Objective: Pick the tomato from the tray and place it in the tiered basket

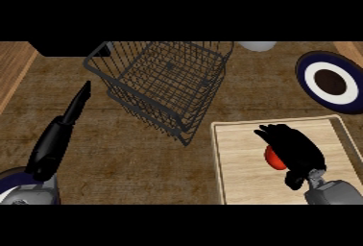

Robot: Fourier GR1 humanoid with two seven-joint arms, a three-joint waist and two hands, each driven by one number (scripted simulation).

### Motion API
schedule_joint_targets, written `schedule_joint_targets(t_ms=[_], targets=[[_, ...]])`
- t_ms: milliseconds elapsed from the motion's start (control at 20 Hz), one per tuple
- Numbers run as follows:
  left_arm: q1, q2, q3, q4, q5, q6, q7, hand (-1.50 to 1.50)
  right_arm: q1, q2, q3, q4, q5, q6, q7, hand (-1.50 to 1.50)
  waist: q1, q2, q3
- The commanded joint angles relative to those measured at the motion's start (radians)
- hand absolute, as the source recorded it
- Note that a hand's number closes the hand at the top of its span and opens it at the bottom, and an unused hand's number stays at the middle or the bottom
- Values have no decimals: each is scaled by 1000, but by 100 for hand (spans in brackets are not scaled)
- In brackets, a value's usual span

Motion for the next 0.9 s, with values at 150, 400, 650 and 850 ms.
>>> schedule_joint_targets(t_ms=[150, 400, 650, 850], targets=[[-21, 16, 52, 91, 6, -18, -81, 0, 65, 32, 2, -55, -49, -35, -105, 150, -8, 0, 0], [59, -19, 12, 37, -40, 12, -103, 0, 69, 74, 22, -21, 4, -168, -145, 150, -2, -1, 0], [14, -15, 30, -40, -9, -33, 23, 0, 37, 64, -21, -133, -10, -145, -167, 150, -4, -2, 0], [25, -41, 13, -1, -36, 1, -12, 0, 87, 73, -177, -157, -28, -174, -22, 150, -17, -4, 0]])
